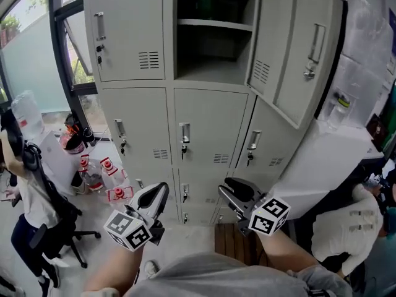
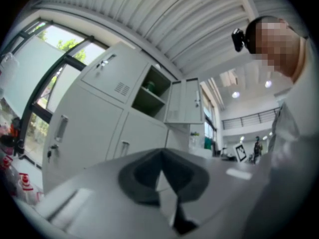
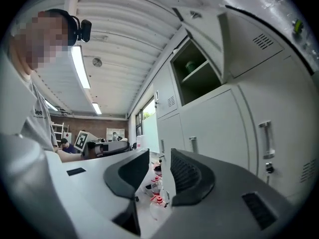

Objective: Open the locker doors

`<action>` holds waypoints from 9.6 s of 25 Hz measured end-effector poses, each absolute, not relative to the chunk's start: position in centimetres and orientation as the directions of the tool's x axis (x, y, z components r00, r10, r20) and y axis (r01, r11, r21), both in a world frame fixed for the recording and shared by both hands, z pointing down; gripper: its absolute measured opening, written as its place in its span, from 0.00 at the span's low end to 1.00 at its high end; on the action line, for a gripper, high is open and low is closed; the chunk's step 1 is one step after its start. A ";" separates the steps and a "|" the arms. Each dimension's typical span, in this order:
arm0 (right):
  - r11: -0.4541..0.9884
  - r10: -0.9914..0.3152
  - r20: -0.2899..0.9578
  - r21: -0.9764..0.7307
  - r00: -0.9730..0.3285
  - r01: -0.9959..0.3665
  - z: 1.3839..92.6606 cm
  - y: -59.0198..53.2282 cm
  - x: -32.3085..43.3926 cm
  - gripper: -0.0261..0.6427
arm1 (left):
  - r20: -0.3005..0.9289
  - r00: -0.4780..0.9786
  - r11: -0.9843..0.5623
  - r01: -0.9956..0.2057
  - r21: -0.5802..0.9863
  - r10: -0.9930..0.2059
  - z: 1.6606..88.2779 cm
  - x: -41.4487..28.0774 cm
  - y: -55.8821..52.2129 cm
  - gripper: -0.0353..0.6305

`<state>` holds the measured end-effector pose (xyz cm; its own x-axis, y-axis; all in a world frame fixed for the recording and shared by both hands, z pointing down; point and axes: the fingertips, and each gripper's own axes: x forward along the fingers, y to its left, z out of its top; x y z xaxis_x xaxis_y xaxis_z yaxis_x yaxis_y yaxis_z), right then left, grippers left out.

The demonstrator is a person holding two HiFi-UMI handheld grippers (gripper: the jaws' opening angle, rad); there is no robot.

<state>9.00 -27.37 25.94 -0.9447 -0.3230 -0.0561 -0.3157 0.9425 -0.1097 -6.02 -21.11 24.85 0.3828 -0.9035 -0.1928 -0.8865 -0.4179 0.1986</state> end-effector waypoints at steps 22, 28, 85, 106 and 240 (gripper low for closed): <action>0.787 -0.617 0.188 0.106 -0.765 -0.608 31.2 -40.0 -39.2 0.26 | -0.126 0.302 -0.323 -0.919 0.225 -0.945 30.9 -46.4 -18.5 0.06; 0.742 -0.669 0.178 0.095 -0.722 -0.664 31.4 -41.3 -41.3 0.28 | -0.112 0.308 -0.327 -0.909 0.260 -0.945 32.3 -48.0 -18.0 0.06; 0.955 -0.177 0.226 -0.197 -0.958 -0.223 44.7 -18.6 9.5 0.24 | -0.021 0.317 -0.309 -0.905 0.291 -0.948 37.8 -2.0 -14.4 0.06; 0.814 -0.479 0.420 -0.117 -0.771 -0.569 68.2 -28.7 -4.2 0.25 | 0.131 0.375 -0.324 -0.898 0.299 -0.918 61.7 -17.2 -17.9 0.06; 0.732 -0.666 0.110 -0.098 -0.738 -0.675 29.3 -19.3 6.0 0.05 | -0.124 0.427 -0.444 -0.877 0.184 -0.896 27.0 -12.6 -12.5 0.06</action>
<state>6.03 -19.33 29.28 -0.7380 -0.6658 0.1102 -0.6747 0.7316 -0.0983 -12.61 -12.45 26.98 0.4272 -0.8955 -0.1245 -0.8770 -0.4439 0.1840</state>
